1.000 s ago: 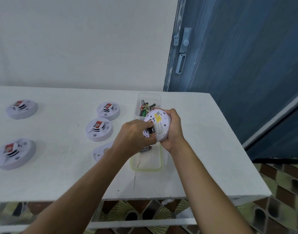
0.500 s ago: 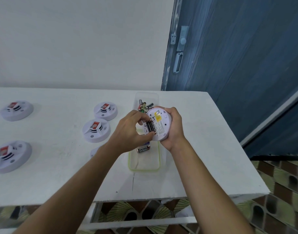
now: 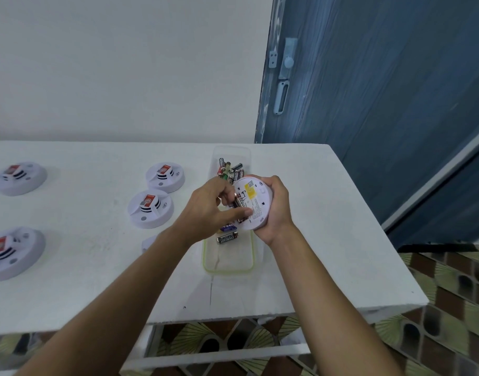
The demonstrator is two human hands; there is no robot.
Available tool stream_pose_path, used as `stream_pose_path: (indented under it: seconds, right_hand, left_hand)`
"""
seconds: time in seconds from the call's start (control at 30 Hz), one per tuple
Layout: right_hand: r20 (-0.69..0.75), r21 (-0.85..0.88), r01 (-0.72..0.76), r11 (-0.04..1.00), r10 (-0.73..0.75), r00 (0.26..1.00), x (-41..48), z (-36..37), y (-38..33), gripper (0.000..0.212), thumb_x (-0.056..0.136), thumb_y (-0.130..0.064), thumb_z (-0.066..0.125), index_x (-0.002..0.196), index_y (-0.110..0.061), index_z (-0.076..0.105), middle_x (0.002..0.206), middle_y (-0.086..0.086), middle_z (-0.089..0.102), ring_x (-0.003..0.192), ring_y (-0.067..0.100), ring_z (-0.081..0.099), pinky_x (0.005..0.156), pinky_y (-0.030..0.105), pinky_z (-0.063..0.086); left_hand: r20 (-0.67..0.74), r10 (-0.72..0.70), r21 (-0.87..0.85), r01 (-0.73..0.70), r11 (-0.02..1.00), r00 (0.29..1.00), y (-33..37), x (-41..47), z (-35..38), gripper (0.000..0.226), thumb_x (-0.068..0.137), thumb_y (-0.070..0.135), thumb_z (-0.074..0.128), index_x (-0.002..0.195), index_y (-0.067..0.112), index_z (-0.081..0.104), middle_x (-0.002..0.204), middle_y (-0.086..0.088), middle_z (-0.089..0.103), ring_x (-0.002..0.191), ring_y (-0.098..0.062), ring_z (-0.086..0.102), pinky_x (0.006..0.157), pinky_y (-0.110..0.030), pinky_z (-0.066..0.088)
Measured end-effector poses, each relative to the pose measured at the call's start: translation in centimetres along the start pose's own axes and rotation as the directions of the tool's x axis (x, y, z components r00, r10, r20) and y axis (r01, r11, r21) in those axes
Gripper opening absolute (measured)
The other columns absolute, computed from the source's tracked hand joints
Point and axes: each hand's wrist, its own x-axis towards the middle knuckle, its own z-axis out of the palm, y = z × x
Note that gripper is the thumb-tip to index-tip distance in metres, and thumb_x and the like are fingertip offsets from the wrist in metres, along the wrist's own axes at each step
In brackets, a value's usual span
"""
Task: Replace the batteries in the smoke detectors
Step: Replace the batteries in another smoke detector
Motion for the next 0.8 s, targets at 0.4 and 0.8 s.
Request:
stream_pose_path:
  seconds: [0.4,0.8]
  right_hand:
    - [-0.016,0.094,0.086,0.992,-0.084,0.996,0.5,-0.3,-1.0,0.031,0.091,-0.032,0.041,0.088,-0.012,0.065,0.083,0.011,0.064,0.073,0.025,0.062,0.063,0.028,0.050]
    - [-0.205,0.040,0.150,0.988,-0.139,0.969,0.8,-2.1,-0.6,0.029,0.093,-0.033,0.041,0.084,-0.018,0.064,0.074,0.004,0.063,0.068,0.022,0.058,0.064,0.029,0.042]
  left_hand:
    - [-0.134,-0.096,-0.210,0.066,0.975,0.986,1.1,-0.1,1.4,0.054,0.070,0.028,0.087,0.116,0.029,0.061,0.091,0.007,0.063,0.069,0.002,0.053,0.066,-0.011,0.043]
    - [-0.033,-0.211,-0.570,0.155,0.807,0.977,1.2,-0.5,0.5,0.024,0.086,0.001,0.069,0.107,0.013,0.066,0.091,-0.014,0.069,0.079,-0.018,0.066,0.076,-0.029,0.055]
